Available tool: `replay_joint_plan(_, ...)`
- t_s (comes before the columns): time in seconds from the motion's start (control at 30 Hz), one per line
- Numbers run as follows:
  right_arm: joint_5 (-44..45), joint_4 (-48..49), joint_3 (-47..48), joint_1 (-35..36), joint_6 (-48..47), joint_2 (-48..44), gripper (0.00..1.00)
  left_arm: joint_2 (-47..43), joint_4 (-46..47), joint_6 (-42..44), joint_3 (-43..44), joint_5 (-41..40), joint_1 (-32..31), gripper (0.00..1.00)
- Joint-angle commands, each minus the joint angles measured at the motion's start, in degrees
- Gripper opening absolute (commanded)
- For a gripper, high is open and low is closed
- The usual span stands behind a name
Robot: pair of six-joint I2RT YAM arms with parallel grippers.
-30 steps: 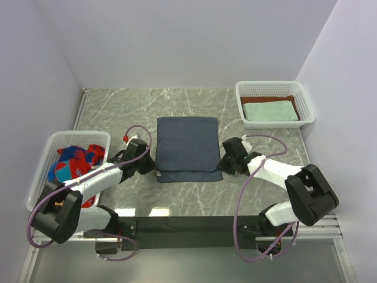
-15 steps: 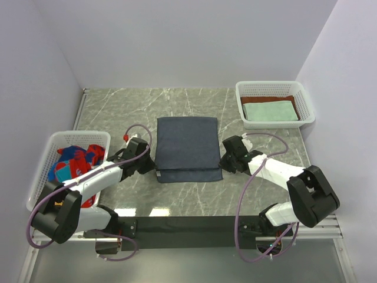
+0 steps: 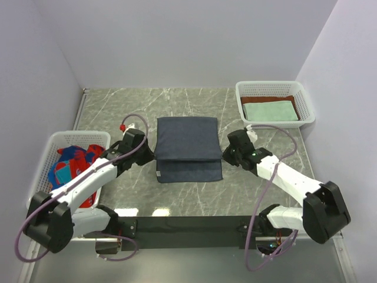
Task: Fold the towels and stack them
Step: Fold the towel
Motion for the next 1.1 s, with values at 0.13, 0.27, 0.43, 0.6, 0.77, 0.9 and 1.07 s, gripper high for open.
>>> replay_joint_plan(0.13,-1.57,-0.08,-3.84,-0.41,0.19,-6.99,0.00,-8.35,-2.10,-1.10,-2.00,0.99,-1.28,0.01)
replay_joint_plan(0.27,-3.60,2.38,-8.93,-0.49,2.04,-6.47,0.00,-6.78,3.51,-3.64,-9.37,4.77,-2.41,0.01)
replay_joint_plan(0.43,-3.69,7.04,-14.83,-0.49,3.45,-5.51,0.00,-3.09,7.65,-5.14,-14.40,4.60,-3.56,0.01)
replay_joint_plan(0.6,-3.60,8.63,-16.69,-0.67,3.89,-3.22,0.00,-0.71,8.89,-5.50,-16.60,4.60,-3.91,0.01)
replay_joint_plan(0.77,-4.04,9.77,-17.66,-0.84,4.15,-1.46,0.00,-0.71,9.33,-5.93,-18.53,4.60,-4.00,0.01)
replay_joint_plan(0.9,-3.69,8.64,-16.08,-0.84,3.10,-1.81,0.00,-1.85,7.40,-5.76,-17.31,2.69,-4.00,0.01)
replay_joint_plan(1.07,-0.80,2.84,-9.32,-0.84,0.20,-3.57,0.00,-2.82,2.74,-4.01,-9.85,0.48,-4.00,0.01)
